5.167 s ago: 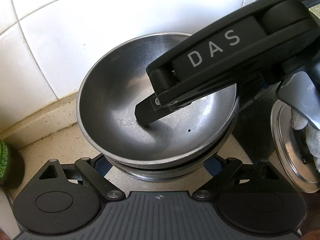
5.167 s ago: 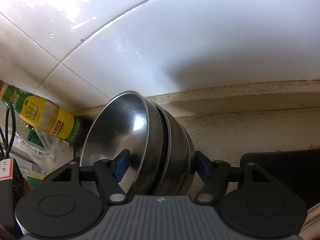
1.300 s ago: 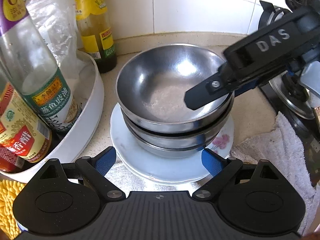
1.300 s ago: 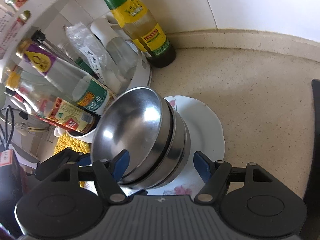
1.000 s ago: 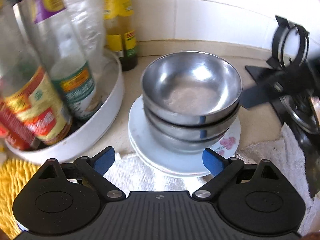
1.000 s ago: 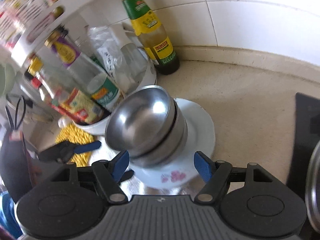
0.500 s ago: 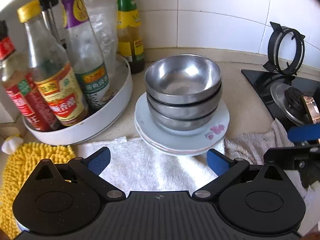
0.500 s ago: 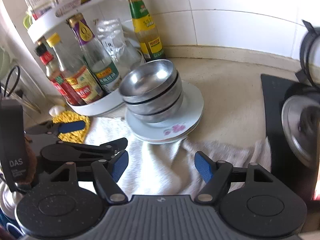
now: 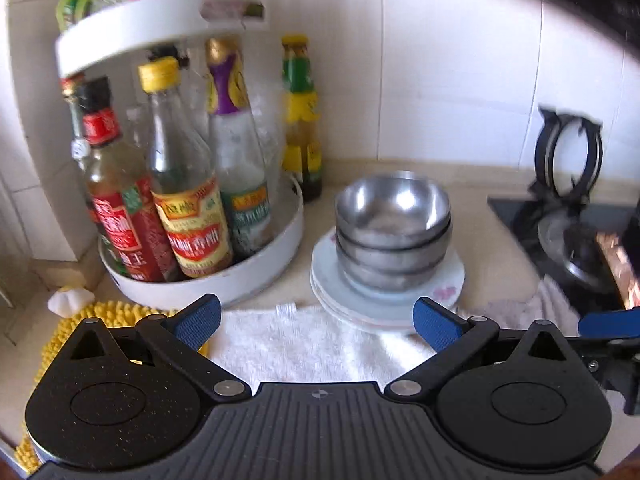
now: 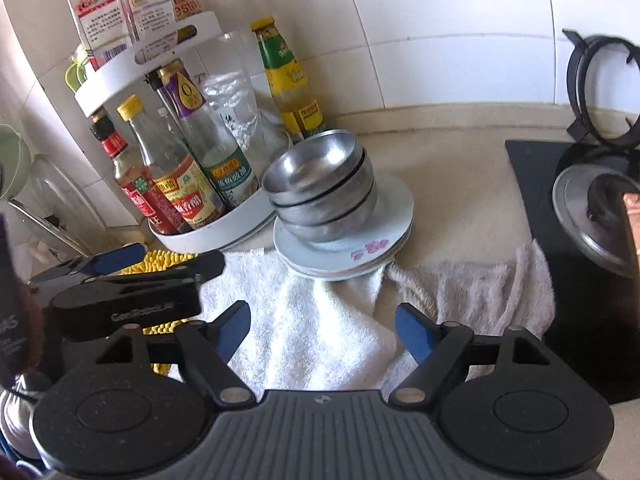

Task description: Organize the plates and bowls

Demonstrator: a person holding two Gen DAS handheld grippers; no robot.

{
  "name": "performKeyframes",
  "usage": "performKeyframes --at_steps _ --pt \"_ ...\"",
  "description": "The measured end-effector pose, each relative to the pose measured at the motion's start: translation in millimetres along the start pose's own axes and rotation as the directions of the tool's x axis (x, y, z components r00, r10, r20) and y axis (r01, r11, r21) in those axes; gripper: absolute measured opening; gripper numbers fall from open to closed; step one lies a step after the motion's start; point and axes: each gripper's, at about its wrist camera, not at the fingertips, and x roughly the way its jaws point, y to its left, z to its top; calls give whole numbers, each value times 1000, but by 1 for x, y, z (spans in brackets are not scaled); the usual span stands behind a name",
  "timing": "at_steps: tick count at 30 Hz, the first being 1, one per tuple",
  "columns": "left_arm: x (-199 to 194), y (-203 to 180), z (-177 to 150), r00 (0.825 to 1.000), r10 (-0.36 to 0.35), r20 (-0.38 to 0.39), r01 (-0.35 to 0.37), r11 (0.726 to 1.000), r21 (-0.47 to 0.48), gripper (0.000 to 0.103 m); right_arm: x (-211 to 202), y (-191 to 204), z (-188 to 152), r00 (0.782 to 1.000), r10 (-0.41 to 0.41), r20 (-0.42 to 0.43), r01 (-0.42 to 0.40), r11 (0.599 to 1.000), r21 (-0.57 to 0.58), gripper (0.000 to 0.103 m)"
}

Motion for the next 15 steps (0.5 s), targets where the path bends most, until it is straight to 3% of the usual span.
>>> performKeyframes --at_steps 2,4,6,7,8,9,10,13,15 --pt "4 -6 3 998 57 -20 -56 997 51 103 1 0 -1 1000 2 3 -2 1000 3 97" --pt "-1 -9 1 991 130 37 -133 988 76 103 -1 -1 -1 1000 9 16 -9 1000 12 97" --pt "-15 -4 1 982 155 110 -161 986 47 103 -3 -3 0 999 11 37 -11 1000 20 97" --pt "-27 -1 1 969 183 168 -189 982 20 103 -4 -3 0 999 10 47 -11 1000 21 97" --pt "-40 0 -1 944 226 242 -231 973 -5 103 -6 -3 -1 998 10 58 -12 1000 24 97" --pt "-53 0 -6 898 284 337 -290 956 -36 103 -8 -3 -1 998 15 65 -17 1000 24 97" --pt "-66 -1 -11 837 346 425 -345 935 -82 103 -8 -3 -2 997 19 69 -21 999 25 97" --pt "-90 -5 -24 700 424 574 -398 900 -179 103 -7 0 -3 998 15 58 -16 1000 17 97" --pt "-101 -15 -30 588 471 657 -469 861 -198 103 -5 1 -4 999 9 41 -9 1000 12 97"
